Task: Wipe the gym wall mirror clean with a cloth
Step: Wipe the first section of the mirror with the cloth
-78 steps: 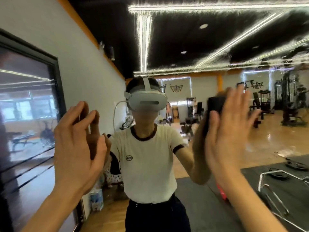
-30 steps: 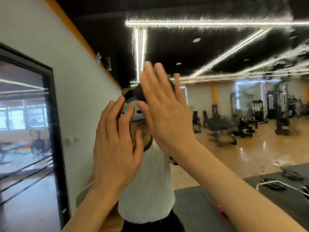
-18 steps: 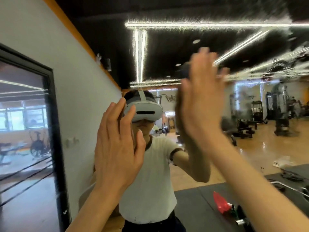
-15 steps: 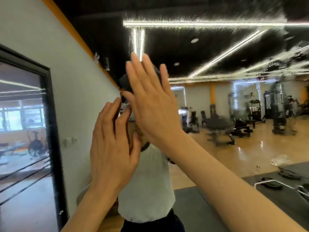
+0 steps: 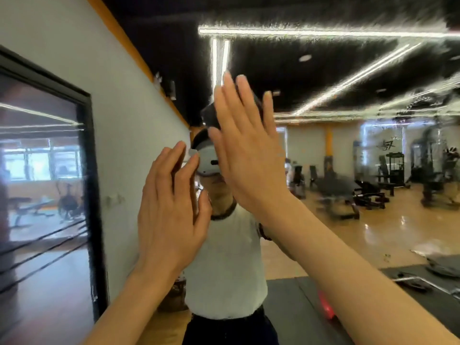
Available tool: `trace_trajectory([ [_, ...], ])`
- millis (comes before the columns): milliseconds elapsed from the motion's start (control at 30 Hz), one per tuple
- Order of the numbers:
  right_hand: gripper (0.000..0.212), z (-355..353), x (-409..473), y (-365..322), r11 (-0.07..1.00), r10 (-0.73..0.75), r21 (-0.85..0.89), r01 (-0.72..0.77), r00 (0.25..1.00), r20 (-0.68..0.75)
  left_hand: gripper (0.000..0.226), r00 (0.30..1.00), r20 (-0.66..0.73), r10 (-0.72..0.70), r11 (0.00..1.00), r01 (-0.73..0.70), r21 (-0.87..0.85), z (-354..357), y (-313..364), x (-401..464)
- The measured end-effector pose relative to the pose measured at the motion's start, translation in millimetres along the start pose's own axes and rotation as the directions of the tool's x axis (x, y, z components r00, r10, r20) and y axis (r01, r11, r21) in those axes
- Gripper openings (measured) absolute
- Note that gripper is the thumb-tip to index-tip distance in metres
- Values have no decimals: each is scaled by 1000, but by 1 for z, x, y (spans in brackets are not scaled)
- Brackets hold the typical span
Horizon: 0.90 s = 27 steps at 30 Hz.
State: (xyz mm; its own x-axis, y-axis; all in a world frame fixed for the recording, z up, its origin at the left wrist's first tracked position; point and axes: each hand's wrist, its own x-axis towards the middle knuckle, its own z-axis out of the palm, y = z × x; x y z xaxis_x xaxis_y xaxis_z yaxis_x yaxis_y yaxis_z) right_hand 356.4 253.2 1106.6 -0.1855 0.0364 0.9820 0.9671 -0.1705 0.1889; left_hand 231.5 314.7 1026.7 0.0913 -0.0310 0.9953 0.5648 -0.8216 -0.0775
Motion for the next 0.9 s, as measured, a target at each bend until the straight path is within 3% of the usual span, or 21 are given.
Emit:
trace_trajectory([
  [33, 53, 2, 1, -6, 996, -91, -3, 91, 996, 8, 56, 1000, 4, -9, 1000, 9, -2, 0, 0, 0],
  [100, 53, -6, 1, 15, 996, -84, -17, 84, 996, 9, 55, 1000, 19, -20, 1000, 21, -11, -1, 0, 0],
  [200, 53, -32, -13, 85, 979, 206, -5, -206, 978, 25, 55, 999, 37, -19, 1000, 20, -23, -3, 0, 0],
  [333, 55, -51, -21, 126, 866, 499, -21, -500, 865, -43, 55, 998, 37, -49, 997, 51, -60, -7, 8, 2],
  [400, 55, -42, -11, 93, 900, 435, -20, -436, 899, -48, 53, 999, 34, -40, 997, 43, -66, -2, 23, 5],
  [467, 55, -26, -7, 56, 983, 182, 9, -182, 983, -8, 53, 999, 42, -7, 997, 11, -77, 8, 42, 10],
  [533, 52, -16, -10, 47, 998, -55, 7, 55, 998, 32, 57, 998, 56, 18, 995, -13, -98, 20, 57, 14],
  [567, 53, -18, -10, 58, 996, -85, -3, 85, 996, 37, 58, 998, 62, 25, 994, -18, -104, 25, 62, 15],
  [667, 55, -36, -18, 118, 992, 126, -12, -125, 992, 15, 58, 997, 70, 27, 994, -19, -106, 33, 69, 17],
  [733, 55, -50, -28, 157, 933, 358, -16, -359, 933, -42, 56, 997, 64, 39, 996, -34, -88, 36, 69, 15],
  [800, 56, -52, -32, 160, 866, 497, -6, -500, 862, -101, 56, 997, 62, 42, 997, -38, -66, 38, 69, 15],
  [833, 56, -48, -30, 147, 862, 504, 1, -508, 856, -117, 57, 997, 63, 40, 998, -37, -56, 39, 68, 14],
  [900, 56, -35, -23, 108, 928, 371, 14, -372, 923, -107, 58, 998, 58, 39, 998, -36, -52, 41, 67, 15],
])
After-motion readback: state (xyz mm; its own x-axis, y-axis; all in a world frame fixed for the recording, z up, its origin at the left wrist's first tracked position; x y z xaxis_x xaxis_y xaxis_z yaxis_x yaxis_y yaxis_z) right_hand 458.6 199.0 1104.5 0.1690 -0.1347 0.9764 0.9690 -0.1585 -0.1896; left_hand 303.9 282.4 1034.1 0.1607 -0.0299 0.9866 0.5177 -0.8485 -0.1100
